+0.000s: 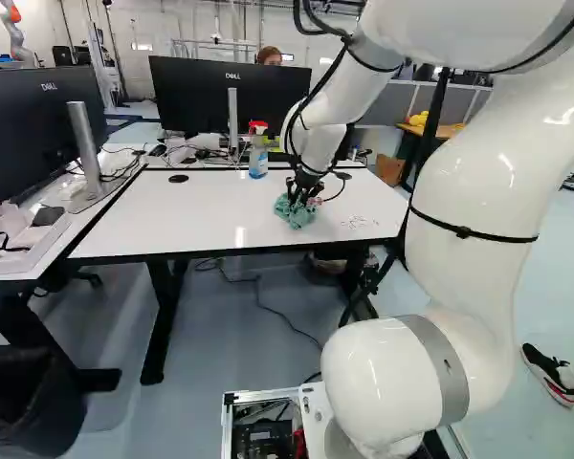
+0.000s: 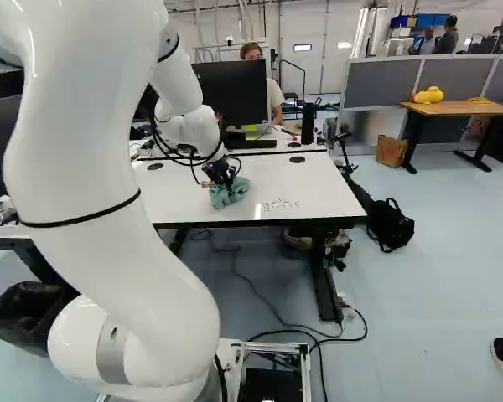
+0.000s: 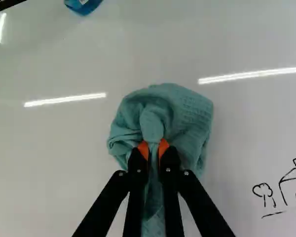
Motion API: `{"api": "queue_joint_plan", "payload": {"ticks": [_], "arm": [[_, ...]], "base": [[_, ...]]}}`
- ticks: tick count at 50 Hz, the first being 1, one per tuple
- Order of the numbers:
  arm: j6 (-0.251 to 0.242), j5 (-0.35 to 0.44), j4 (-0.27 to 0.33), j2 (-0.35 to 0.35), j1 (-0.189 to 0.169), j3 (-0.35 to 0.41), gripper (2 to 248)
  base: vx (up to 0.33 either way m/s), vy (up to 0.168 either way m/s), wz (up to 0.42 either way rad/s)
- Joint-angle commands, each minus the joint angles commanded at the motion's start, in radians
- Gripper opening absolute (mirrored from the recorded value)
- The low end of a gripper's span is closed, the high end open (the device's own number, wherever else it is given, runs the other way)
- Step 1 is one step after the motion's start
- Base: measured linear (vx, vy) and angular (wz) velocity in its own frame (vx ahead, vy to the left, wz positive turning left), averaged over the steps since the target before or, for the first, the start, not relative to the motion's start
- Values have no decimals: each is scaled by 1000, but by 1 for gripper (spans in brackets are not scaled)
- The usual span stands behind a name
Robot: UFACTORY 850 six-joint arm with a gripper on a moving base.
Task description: Clean the table with the green towel
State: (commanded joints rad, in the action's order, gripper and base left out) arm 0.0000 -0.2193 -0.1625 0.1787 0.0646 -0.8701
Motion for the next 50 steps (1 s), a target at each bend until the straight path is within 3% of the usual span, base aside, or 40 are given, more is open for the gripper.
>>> {"api": "queue_joint_plan", "payload": {"ticks": [25,50], "arm": [[0,0,0,-69,74,77,42],[0,0,0,-189,77,205,42]], "base": [[0,0,0],[0,0,0]]}}
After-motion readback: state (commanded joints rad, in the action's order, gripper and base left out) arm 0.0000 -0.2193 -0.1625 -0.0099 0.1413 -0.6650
